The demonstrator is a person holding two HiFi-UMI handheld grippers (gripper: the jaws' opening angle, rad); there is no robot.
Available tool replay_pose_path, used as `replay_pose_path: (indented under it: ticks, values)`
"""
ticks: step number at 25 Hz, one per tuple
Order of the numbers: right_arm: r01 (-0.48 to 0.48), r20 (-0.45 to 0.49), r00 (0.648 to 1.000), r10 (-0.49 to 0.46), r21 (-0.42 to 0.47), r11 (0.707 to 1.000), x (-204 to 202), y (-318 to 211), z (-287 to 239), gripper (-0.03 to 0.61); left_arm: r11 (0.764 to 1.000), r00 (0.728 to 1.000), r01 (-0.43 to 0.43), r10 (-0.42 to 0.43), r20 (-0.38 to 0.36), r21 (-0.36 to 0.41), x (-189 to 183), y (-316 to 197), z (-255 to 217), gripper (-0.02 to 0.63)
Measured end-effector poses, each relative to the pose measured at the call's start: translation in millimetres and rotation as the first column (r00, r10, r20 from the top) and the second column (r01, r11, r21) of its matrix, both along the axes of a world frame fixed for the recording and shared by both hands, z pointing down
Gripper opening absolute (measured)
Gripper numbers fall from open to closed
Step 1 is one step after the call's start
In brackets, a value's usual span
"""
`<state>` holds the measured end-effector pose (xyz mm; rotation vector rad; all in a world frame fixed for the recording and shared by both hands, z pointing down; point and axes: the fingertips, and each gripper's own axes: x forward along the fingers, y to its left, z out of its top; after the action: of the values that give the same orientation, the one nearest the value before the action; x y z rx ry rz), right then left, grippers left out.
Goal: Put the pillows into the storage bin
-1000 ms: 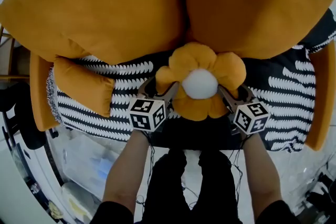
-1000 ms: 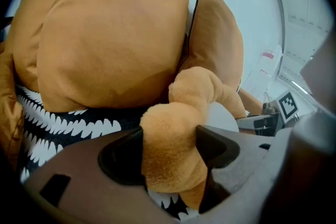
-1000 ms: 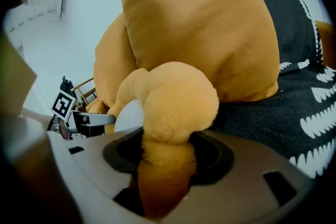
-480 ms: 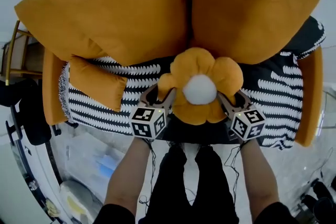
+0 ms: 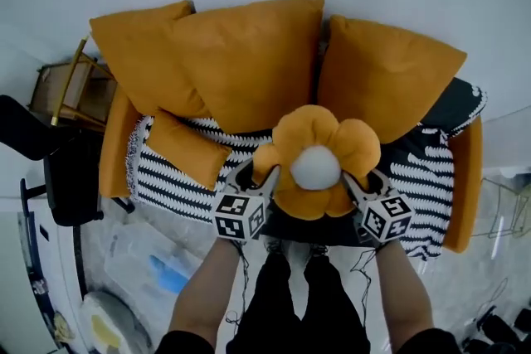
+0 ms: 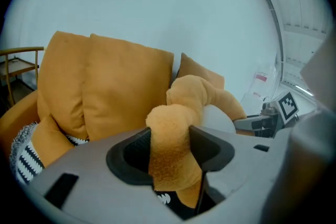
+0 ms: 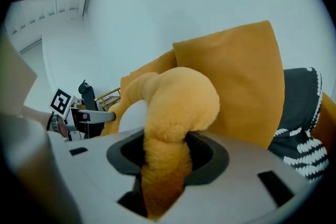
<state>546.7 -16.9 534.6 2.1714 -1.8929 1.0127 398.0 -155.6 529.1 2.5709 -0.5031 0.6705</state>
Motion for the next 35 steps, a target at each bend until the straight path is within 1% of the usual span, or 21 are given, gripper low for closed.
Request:
replay_pose_path:
  ticks: [9, 18, 22, 26, 30, 35]
  values:
    - [0.111, -0.08, 0.991, -0.105, 0.065, 0.992, -35, -32, -110, 0.18, 0.993, 0.994, 0.092, -0.087, -0.066, 0.072, -49, -13, -109, 0.213]
    - [0.183, -0.123, 0.978, -0.168, 0.132, 0.974, -81, -59, -182, 0.178, 0.974, 0.98, 0.173, -0.156, -0.125, 0.144, -106, -26, -186, 0.212]
    - [0.22, -0.142, 0.97, -0.198, 0.167, 0.961, -104, -72, -208, 0.178, 0.962, 0.97, 0.213, -0.187, -0.155, 0.171, -132, -34, -211, 0.21]
    - [0.244, -0.156, 0.964, -0.216, 0.196, 0.95, -118, -84, -225, 0.175, 0.95, 0.962, 0.238, -0.202, -0.181, 0.2, -147, -43, -230, 0.209]
    - [0.269, -0.167, 0.957, -0.236, 0.214, 0.939, -130, -96, -238, 0.173, 0.94, 0.956, 0.259, -0.218, -0.194, 0.223, -161, -50, -243, 0.207]
    - [0.311, -0.177, 0.945, -0.274, 0.234, 0.921, -145, -110, -247, 0.172, 0.922, 0.945, 0.303, -0.258, -0.203, 0.241, -180, -55, -253, 0.207]
